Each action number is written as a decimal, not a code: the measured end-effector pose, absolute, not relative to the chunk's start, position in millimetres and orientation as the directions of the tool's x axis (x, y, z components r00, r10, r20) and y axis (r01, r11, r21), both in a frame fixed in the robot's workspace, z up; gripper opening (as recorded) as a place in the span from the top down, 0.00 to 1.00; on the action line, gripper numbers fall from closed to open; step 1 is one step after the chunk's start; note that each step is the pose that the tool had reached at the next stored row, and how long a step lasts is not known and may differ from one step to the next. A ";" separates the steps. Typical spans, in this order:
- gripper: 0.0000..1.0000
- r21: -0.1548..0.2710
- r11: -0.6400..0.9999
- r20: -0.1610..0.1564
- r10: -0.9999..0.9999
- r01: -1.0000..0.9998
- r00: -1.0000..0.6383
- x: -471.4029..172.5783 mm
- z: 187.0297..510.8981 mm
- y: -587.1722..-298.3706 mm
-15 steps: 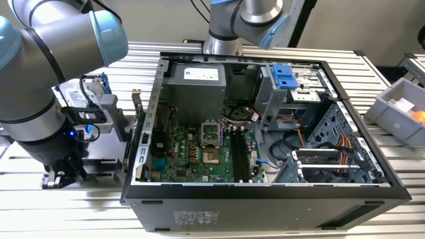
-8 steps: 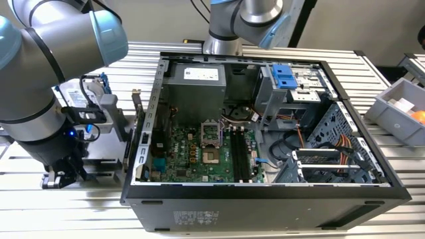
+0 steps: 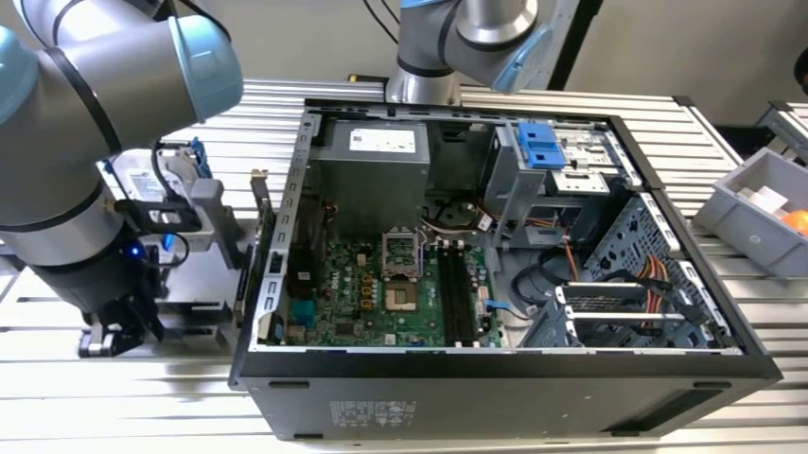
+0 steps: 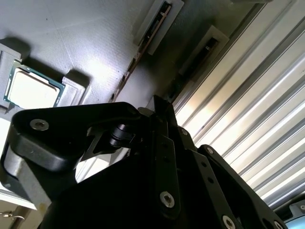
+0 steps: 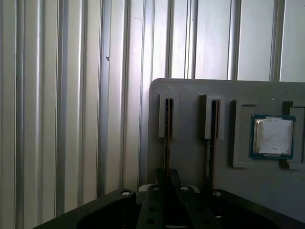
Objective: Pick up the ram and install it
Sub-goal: 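Pick up the ram and move it above insertion slot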
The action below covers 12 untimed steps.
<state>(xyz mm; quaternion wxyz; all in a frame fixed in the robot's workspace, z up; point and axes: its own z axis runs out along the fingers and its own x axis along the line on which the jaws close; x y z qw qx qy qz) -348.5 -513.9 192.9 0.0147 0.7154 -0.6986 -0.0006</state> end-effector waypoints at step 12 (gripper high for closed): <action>1.00 0.022 -0.024 0.020 -1.000 -0.999 0.024 -348.6 204.4 -513.9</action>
